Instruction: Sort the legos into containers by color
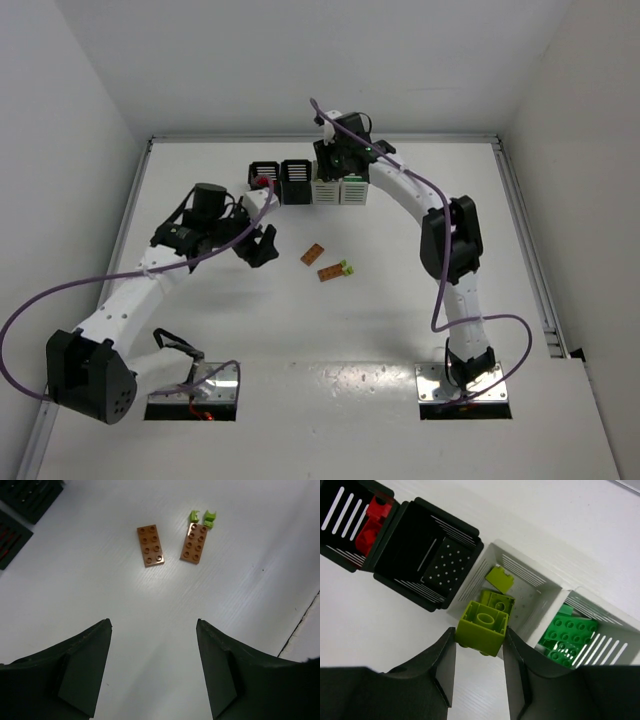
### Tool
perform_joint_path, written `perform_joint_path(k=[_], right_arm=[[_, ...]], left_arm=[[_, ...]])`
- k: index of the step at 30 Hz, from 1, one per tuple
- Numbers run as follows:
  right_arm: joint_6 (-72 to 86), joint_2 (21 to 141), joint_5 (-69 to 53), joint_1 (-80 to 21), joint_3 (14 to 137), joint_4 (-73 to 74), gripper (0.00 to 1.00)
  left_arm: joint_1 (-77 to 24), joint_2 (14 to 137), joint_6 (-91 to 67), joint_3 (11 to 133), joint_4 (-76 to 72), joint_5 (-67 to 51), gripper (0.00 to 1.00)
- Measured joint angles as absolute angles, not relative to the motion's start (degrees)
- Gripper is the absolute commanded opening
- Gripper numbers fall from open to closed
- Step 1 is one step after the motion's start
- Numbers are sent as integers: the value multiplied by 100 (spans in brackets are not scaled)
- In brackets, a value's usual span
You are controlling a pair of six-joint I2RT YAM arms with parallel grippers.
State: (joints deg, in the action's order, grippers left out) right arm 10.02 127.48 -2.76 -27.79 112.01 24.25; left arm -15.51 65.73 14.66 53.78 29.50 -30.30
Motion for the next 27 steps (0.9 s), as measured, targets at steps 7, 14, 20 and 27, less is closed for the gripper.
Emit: perform_joint_path(k=[7, 14, 20, 27], right_arm=[[1070, 12757, -163, -2742, 11410, 2359, 70], [1057, 12746, -141, -2720, 11550, 2311, 71], [1028, 12068, -104, -2545, 11004, 2427, 71], [1020, 10147, -25, -1605, 9605, 2364, 75]], left_arm=[[-2053, 6552, 1411, 5242, 2860, -2720, 74], [-2438, 6567, 1278, 5103, 2724, -2589, 74], [-3288, 7485, 1013, 5288, 2300, -2049, 74], [-4021, 9292, 615, 6545, 2156, -1503, 70]])
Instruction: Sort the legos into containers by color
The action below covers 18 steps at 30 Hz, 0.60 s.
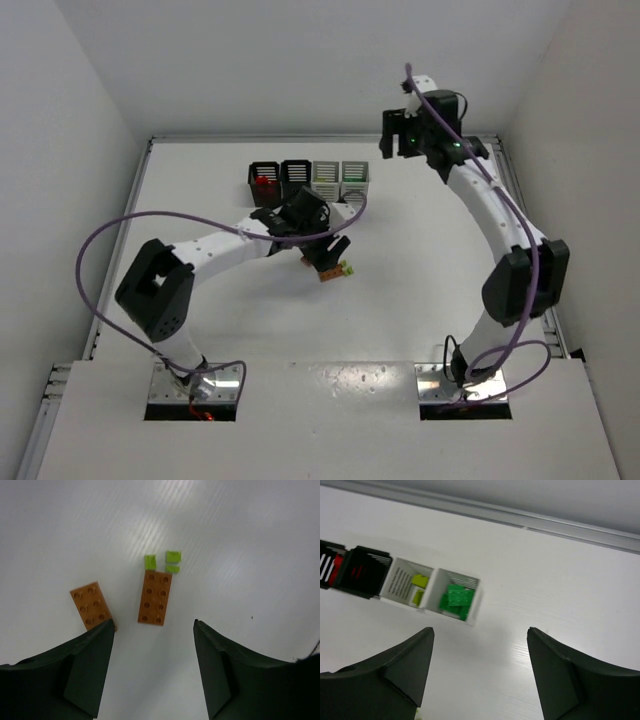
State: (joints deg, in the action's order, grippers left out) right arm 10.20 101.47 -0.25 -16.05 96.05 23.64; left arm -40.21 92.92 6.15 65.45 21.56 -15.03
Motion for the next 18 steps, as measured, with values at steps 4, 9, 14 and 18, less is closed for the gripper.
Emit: perform_joint_path(k=[4, 9, 14, 18], right_arm=[[1026, 9542, -21, -1142, 9045, 2268, 75], [1100, 9478, -246, -854, 8696, 2270, 75], [1201, 9491, -521, -672, 8670, 2340, 75], [1256, 9509, -705, -574, 8670, 2364, 75]], left_arm=[[-4206, 9988, 408, 7231, 2161, -1319, 62], [-4394, 10617, 266, 7822, 2224, -1114, 53], [-4484, 11032, 228, 8016, 2370, -969, 50], [-4493, 11240, 226, 8027, 2477, -843, 46]])
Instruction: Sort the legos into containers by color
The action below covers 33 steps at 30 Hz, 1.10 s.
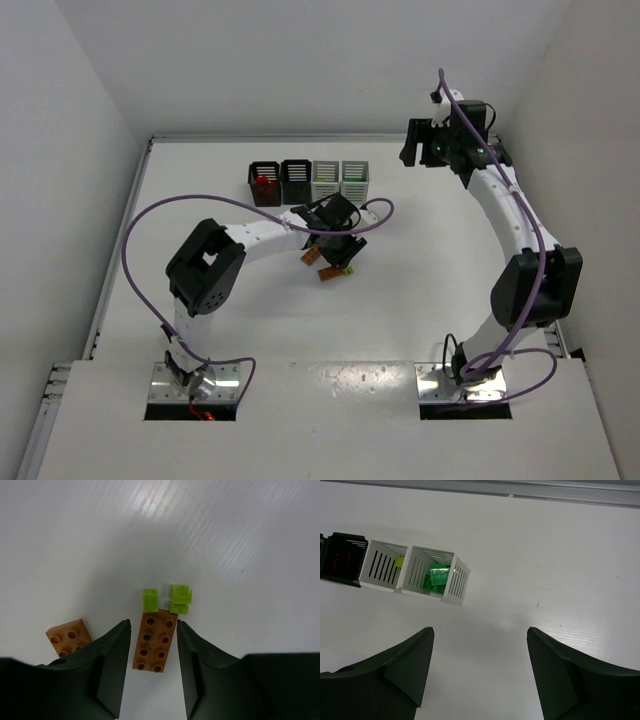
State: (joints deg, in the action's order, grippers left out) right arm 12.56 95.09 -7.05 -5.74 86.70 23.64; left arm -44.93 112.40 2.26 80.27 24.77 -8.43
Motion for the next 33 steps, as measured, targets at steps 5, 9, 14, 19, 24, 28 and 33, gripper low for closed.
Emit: perform_joint_path(k=[5, 9, 14, 19, 24, 28, 33], right_arm=[[1321, 9522, -908, -489, 8670, 2364, 74], [1352, 9524, -998, -451, 8670, 2364, 73], [1356, 9524, -1103, -401, 8670, 2364, 72], [1356, 9524, -1116, -364, 8665, 2364, 71], [1356, 9524, -1146, -351, 8626, 2359, 69], [1358, 9522, -1219, -338, 8547, 2338, 69], [1356, 9494, -1243, -311, 8350, 2318, 68]], left_arm=[[-4493, 11371, 231, 8130, 2523, -775, 44], [-4493, 11520, 228, 8278, 2523, -760, 44], [-4493, 11688, 228, 8364, 2521, -746, 44], [-4493, 11743, 239, 8364, 2523, -744, 44], [-4493, 11782, 248, 8385, 2519, -744, 37], [-4493, 11876, 259, 8394, 2521, -744, 35], [-4493, 11917, 274, 8412, 2521, -749, 22]])
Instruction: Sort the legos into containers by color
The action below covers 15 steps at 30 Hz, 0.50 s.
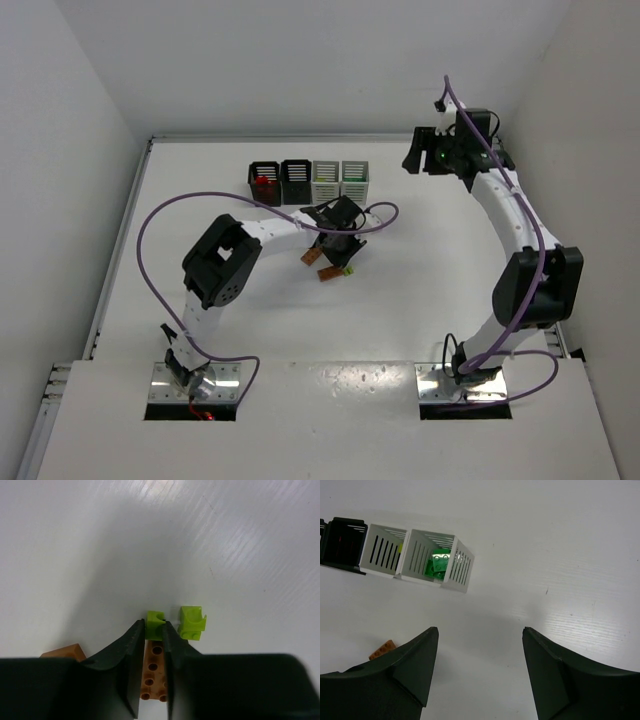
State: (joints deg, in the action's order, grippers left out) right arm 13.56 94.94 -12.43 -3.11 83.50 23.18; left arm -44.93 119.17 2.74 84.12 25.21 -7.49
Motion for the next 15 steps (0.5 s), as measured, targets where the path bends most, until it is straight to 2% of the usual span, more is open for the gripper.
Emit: perform_joint_path(k=[3, 10, 15], right_arm=[[1361, 9430, -1251, -311, 8208, 2318, 68], [1201, 9120, -1531, -311, 7568, 2318, 64], [770, 8785, -2023, -325, 6803, 2589, 62]], left_arm=[[-4493, 11917, 274, 8418, 2519, -753, 15], [-4414, 11782, 301, 8490, 2681, -794, 15], [-3940, 11522, 272, 9590, 3094, -961, 15]])
